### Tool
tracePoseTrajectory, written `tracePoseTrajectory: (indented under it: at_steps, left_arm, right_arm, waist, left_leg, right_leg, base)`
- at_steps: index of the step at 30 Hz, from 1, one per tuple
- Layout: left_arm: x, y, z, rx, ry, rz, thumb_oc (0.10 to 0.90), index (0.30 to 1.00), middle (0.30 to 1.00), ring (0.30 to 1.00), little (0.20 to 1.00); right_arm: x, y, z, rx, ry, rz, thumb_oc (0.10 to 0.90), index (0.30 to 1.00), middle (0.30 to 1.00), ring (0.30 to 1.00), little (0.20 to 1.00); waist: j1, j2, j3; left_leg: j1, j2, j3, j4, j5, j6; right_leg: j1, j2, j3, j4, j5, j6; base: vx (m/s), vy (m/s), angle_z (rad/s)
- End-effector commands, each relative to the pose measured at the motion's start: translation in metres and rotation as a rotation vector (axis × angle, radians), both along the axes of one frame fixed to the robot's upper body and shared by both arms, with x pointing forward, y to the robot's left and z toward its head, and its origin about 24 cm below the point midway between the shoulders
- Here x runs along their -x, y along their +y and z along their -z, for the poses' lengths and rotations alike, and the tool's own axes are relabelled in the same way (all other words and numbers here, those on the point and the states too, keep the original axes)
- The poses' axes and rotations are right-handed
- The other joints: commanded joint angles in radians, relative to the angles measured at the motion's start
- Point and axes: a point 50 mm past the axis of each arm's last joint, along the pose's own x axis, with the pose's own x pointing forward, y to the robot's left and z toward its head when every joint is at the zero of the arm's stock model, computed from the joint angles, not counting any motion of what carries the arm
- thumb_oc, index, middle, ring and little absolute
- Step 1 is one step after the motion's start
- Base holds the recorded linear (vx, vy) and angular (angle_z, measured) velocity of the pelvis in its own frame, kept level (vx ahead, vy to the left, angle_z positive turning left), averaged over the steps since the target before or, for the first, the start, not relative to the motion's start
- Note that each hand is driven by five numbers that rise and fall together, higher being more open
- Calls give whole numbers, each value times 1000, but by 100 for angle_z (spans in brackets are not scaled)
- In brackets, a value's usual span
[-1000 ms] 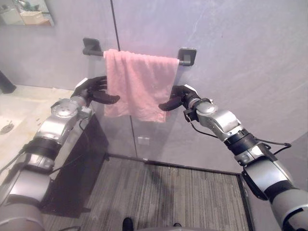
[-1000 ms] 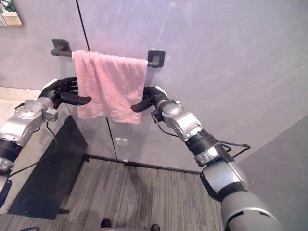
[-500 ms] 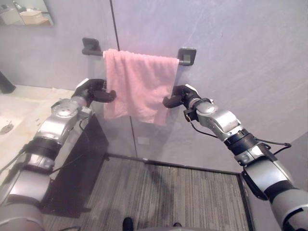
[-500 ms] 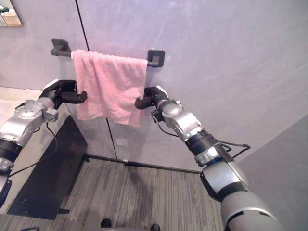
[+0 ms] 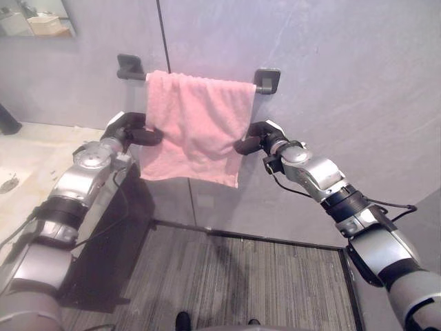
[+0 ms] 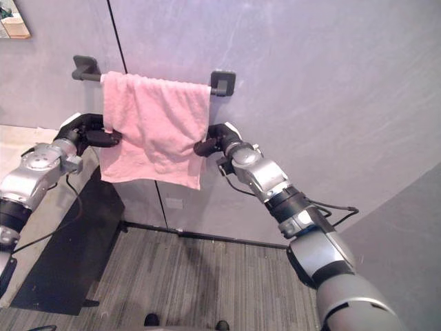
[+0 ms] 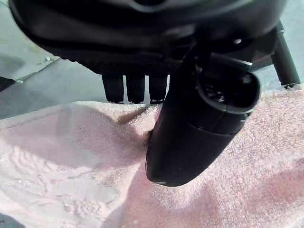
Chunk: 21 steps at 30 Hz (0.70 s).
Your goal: Organize the bathroom.
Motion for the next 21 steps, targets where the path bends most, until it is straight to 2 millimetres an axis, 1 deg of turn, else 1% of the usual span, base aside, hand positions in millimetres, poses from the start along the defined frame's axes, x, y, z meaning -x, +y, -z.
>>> tracePoseTrajectory:
  at_steps: [1,2,4,5,6,7,11,18,19,20,21]
  left_arm:
    - [4,38,-48,49,-201,-211,400,300,300,300,300]
    - [7,50,-48,70,-209,-267,400,300,300,300,300]
    - [9,55,-47,70,-209,-288,400,300,300,300,300]
    - [12,62,-48,75,-212,-314,400,300,300,300,300]
    - [13,64,-48,76,-213,-321,400,300,300,300,300]
    - [16,70,-46,76,-214,-339,400,300,300,300,300]
    - [22,78,-45,68,-209,-349,400,300,300,300,300]
    - [23,78,-41,57,-183,-322,400,300,300,300,300]
    - [23,76,-40,53,-164,-303,472,408,408,408,408]
    - [22,75,-39,50,-157,-295,566,549,549,549,549]
    - [22,73,-38,45,-145,-279,764,846,846,846,846]
  right_arm:
    - [-7,-3,-48,-1,-200,21,400,300,300,300,300]
    - [-8,-3,-49,8,-200,29,400,300,300,300,300]
    - [-8,-5,-50,13,-201,33,400,300,300,300,300]
    - [-8,-6,-49,18,-202,40,400,300,300,300,300]
    - [-8,-7,-49,19,-202,41,400,300,300,300,300]
    - [-8,-9,-50,23,-204,47,400,300,300,300,300]
    - [-8,-15,-51,20,-205,61,400,300,300,300,300]
    - [-8,-23,-48,22,-200,75,400,300,300,300,300]
    - [-8,-23,-47,25,-197,77,400,300,300,300,300]
    - [-8,-23,-46,26,-196,78,400,300,300,300,300]
    - [-8,-23,-46,25,-194,79,408,312,312,312,312]
  waist:
    - [44,54,-92]
    - [46,55,-92]
    - [48,56,-90]
    - [50,57,-88]
    - [50,57,-88]
    - [51,58,-86]
    - [52,59,-81]
    - [50,60,-79]
    - [49,61,-79]
    - [49,61,-78]
    - [49,60,-78]
  left_leg:
    - [51,81,86,2,-18,-43]
    - [52,81,85,2,-17,-45]
    - [52,81,84,2,-17,-45]
    - [50,81,84,2,-17,-46]
    - [50,81,84,2,-17,-46]
    - [48,79,83,2,-17,-46]
    - [46,77,80,2,-17,-45]
    - [47,76,82,2,-19,-45]
    - [46,76,82,2,-20,-44]
    - [46,76,83,2,-20,-44]
    - [46,76,83,2,-20,-44]
  right_leg:
    - [-41,-65,22,-7,3,59]
    - [-40,-66,19,-7,3,59]
    - [-39,-66,16,-7,4,59]
    - [-41,-68,13,-7,4,60]
    - [-41,-68,13,-7,4,60]
    - [-43,-69,13,-7,4,60]
    - [-46,-71,15,-7,6,61]
    - [-47,-73,13,-7,8,63]
    - [-48,-73,14,-7,8,63]
    - [-48,-73,15,-7,8,63]
    - [-50,-73,17,-7,9,64]
  base:
    - [0,0,0]
    - [0,0,0]
    - [0,0,0]
    - [0,0,0]
    - [0,0,0]
    - [0,0,0]
    - [0,0,0]
    - [0,0,0]
    - [0,0,0]
    - [0,0,0]
    - [0,0,0]
